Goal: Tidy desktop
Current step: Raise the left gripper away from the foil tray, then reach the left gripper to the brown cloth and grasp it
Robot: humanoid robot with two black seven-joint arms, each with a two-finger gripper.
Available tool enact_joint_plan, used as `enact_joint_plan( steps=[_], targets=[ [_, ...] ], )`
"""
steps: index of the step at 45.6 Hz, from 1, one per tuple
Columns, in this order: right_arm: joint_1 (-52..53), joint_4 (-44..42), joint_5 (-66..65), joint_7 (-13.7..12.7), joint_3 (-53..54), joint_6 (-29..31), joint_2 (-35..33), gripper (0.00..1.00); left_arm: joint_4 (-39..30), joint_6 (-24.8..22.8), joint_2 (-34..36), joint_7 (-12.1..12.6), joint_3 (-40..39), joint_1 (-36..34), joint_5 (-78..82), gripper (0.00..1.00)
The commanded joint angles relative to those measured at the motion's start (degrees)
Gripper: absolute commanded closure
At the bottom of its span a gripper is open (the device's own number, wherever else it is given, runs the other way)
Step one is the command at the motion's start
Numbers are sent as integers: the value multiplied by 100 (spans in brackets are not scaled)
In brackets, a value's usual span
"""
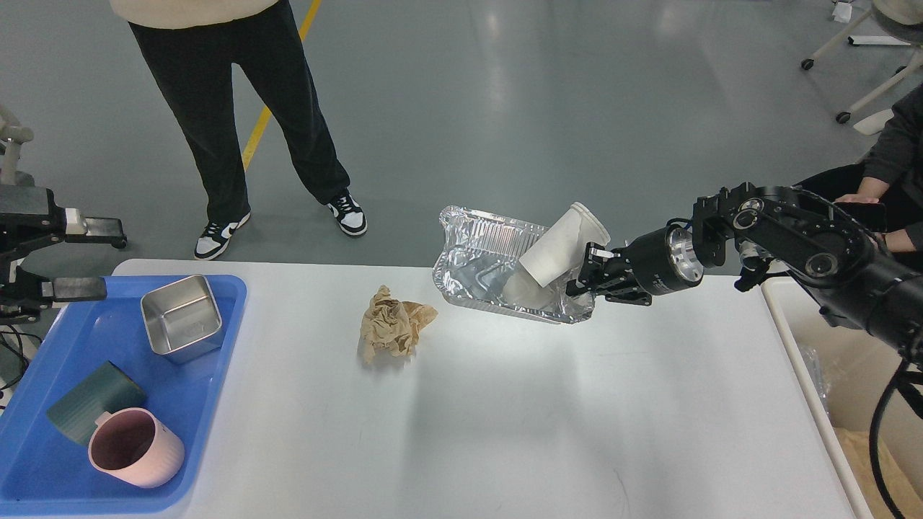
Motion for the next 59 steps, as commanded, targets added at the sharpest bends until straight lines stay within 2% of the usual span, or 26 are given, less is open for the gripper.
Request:
enact_joint_plan(
  steps=[1, 11, 19, 20, 25, 27, 31, 38, 42, 49, 59],
  targets=[
    [0, 9, 9, 6, -1, 0, -22, 100, -6, 0, 18, -144, 115, 9, -18, 11],
    [0, 9, 0, 6, 8, 0, -14, 100, -6, 24, 62, -179, 123, 0, -9, 9],
    [-9, 0, 0, 6, 8, 0, 4, 100, 38, 182, -8, -48, 167, 9, 18, 8],
    [-9, 0, 0, 6, 8, 0, 13, 100, 38, 296, -43, 5, 176, 18, 35, 8],
    [0, 9, 0, 6, 8, 0, 21, 100, 38, 1867, -570, 725, 360, 184, 44, 8],
    [0, 17, 0, 6, 8, 0, 30, 100, 47, 2404, -842, 857, 369, 272, 27, 9],
    [0, 17, 9, 6, 8, 0, 39, 100, 56, 3178, -1457, 884, 369, 527, 26, 9],
    [-9, 132, 9, 6, 8, -9, -5, 100, 494, 4110, -2722, 937, 352, 1116, 44, 8],
    [-27, 167, 9, 6, 8, -9, -40, 100, 1004, 4383, -3469, 937, 334, 1432, 158, 8],
    [-71, 167, 9, 15, 8, -9, -110, 100, 1971, 4568, -4542, 937, 308, 1802, 518, 8],
    [-106, 167, 9, 15, 17, -17, -93, 100, 3245, 4727, -5843, 946, 282, 1934, 598, 8]
  ],
)
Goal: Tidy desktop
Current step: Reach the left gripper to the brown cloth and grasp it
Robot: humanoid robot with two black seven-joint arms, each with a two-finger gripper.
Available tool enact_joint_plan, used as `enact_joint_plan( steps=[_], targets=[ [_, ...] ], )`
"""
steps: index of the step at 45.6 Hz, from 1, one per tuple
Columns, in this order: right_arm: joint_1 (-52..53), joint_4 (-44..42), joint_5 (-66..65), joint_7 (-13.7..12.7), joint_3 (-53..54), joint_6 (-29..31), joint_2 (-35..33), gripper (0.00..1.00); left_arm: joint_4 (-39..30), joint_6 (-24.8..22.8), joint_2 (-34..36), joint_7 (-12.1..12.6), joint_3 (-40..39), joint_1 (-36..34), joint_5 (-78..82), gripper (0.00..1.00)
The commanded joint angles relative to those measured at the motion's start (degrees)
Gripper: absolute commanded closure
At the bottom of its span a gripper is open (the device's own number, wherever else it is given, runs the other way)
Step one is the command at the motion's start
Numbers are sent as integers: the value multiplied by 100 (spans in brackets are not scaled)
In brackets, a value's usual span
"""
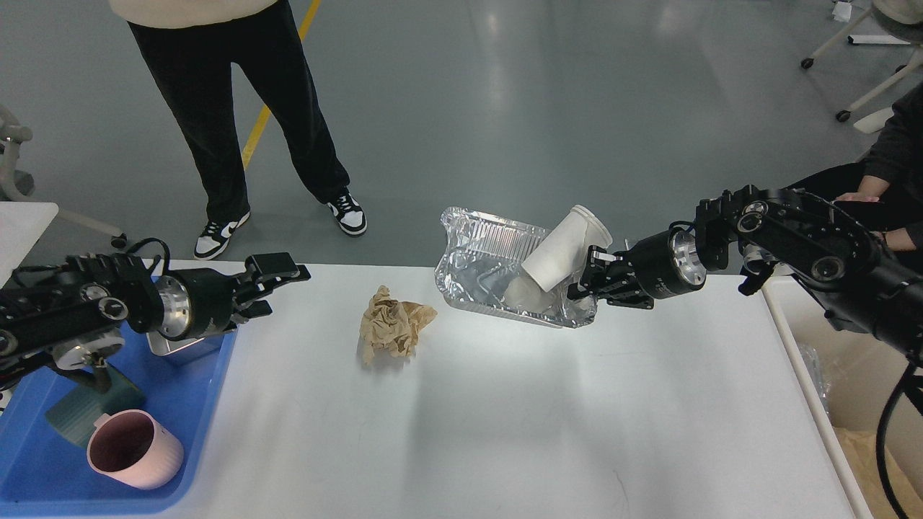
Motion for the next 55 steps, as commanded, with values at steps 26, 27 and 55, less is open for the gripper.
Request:
enact_joint_plan(
  steps=[26, 27, 55],
  targets=[
    [-15, -2, 0, 0, 2, -5, 18, 100, 2960, 37, -2859, 28, 286, 477, 536, 8],
    [-15, 7, 0, 0, 2, -14, 27, 100, 3056, 37, -2955, 28, 295, 477, 536, 8],
    [-76, 59, 0, 9, 29, -58, 1, 100, 4279, 230, -3888, 256, 752, 714, 527, 12]
  ],
)
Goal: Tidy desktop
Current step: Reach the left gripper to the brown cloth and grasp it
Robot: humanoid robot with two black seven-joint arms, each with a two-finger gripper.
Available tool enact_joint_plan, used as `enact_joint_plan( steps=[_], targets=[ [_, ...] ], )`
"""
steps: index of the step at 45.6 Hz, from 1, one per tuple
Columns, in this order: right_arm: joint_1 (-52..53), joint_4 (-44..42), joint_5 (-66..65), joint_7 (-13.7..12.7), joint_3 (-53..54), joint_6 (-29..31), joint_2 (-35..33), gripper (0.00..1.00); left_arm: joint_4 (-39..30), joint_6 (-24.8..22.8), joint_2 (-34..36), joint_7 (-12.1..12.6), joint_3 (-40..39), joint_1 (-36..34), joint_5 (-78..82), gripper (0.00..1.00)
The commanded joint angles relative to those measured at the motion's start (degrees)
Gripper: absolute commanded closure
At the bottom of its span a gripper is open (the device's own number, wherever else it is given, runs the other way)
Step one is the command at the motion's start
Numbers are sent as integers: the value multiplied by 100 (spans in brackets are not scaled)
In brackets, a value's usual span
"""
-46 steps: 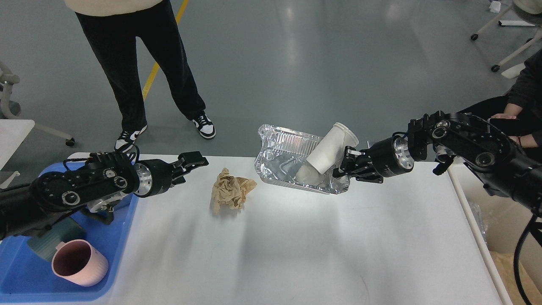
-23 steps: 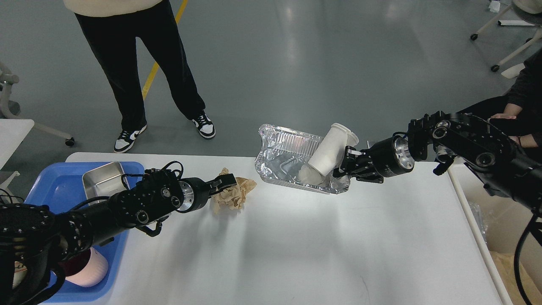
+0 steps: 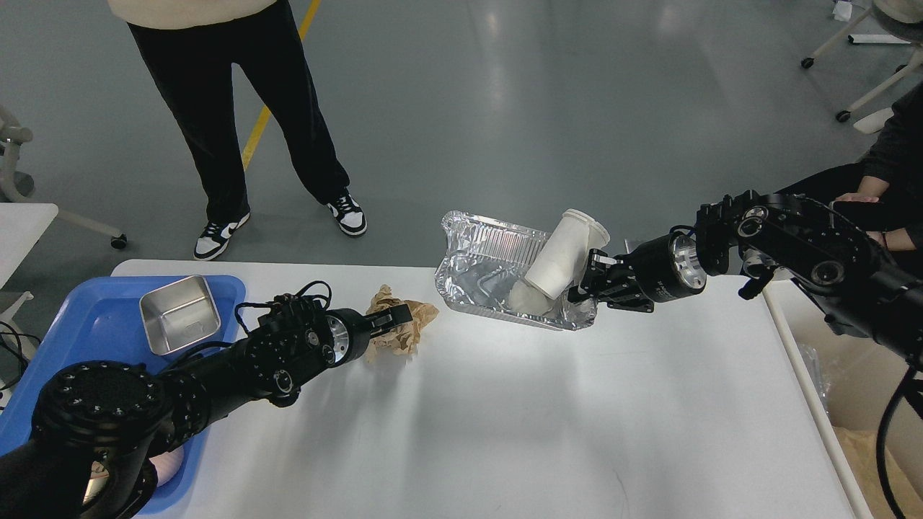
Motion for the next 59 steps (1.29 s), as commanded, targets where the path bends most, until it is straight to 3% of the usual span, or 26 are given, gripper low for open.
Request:
enact_joint_plan(
  steps=[1, 29, 35, 41, 51, 59],
  targets=[
    [-32, 62, 0, 2, 4, -28, -6, 100, 29, 102, -75, 84, 8, 52, 3, 12],
    [-85, 167, 0, 2, 66, -28, -49, 100, 29, 252, -225, 523, 52, 25, 161, 40],
    [-85, 159, 0, 1, 74, -36, -49, 100, 29, 190, -225, 523, 43, -1, 161, 65],
    [-85, 159, 0, -7, 92, -28, -49, 100, -41, 6, -233, 523, 35, -54, 161, 82],
    [-85, 159, 0, -7, 92, -36, -49, 100, -366, -275, -146, 515, 52, -317, 153, 95],
    [-76, 159, 0, -7, 92, -36, -49, 100, -612, -355, 48, 523, 43, -423, 153, 97]
  ],
)
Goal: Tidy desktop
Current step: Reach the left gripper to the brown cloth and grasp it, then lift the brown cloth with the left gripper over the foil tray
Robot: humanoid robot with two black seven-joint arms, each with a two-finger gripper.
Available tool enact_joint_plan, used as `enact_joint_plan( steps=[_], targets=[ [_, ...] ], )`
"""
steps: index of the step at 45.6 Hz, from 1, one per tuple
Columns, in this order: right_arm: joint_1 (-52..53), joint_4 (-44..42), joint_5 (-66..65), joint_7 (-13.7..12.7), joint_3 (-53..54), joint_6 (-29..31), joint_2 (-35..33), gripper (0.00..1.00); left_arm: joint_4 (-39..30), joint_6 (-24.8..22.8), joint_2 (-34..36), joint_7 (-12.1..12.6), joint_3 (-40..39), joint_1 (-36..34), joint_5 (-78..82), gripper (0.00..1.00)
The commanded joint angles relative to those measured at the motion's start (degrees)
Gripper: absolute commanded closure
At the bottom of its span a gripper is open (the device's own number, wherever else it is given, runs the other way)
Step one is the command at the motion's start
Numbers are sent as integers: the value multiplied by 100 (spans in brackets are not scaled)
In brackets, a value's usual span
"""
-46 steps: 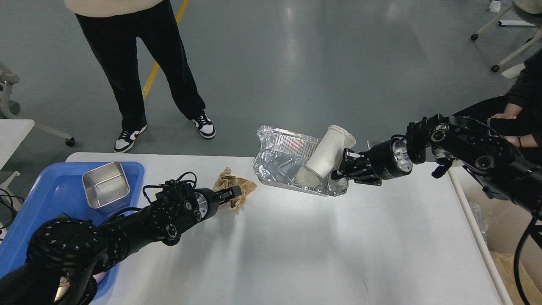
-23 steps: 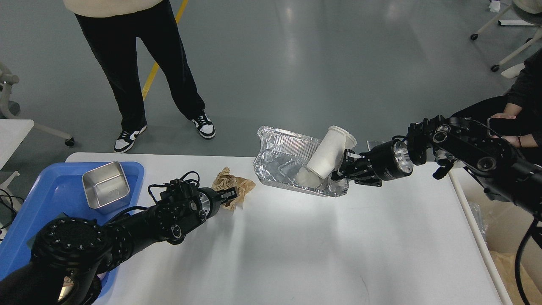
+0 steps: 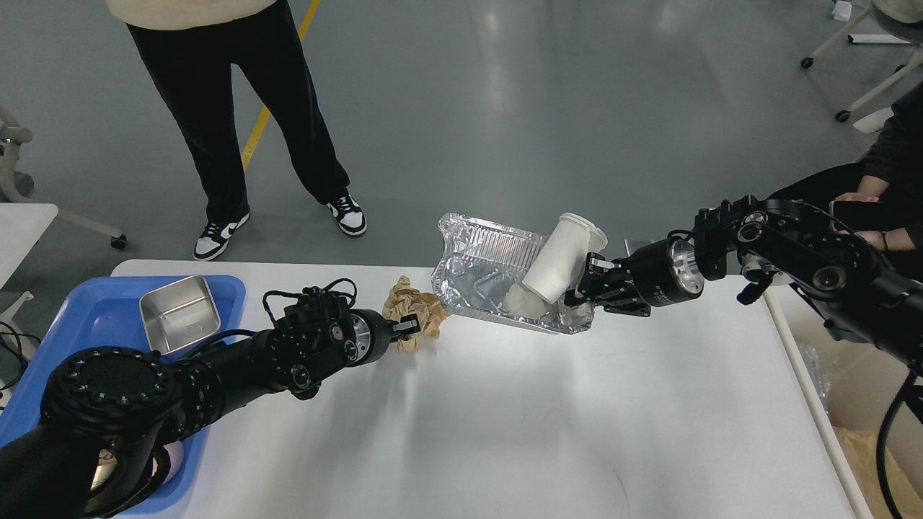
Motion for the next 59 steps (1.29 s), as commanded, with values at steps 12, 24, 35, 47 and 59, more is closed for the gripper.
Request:
enact_joint_plan(
  steps=[12, 24, 35, 47, 59],
  targets=[
    [9, 0, 0, 0, 0, -5, 0, 100, -982, 19, 570, 140, -11, -210, 0, 97],
    [9, 0, 0, 0, 0, 4, 0, 100, -3583, 89, 2405, 632, -20, -1343, 35, 97],
    [18, 0, 0, 0, 0, -5, 53, 100, -5140, -780, 3997, 966, -98, -3004, 44, 97],
    [53, 0, 0, 0, 0, -5, 35, 100, -5097, -2283, 4402, 1256, -871, -4403, 26, 97],
    [70, 0, 0, -9, 0, -5, 9, 100, -5097, -2363, 4385, 1362, -1074, -4421, 35, 97]
  ],
)
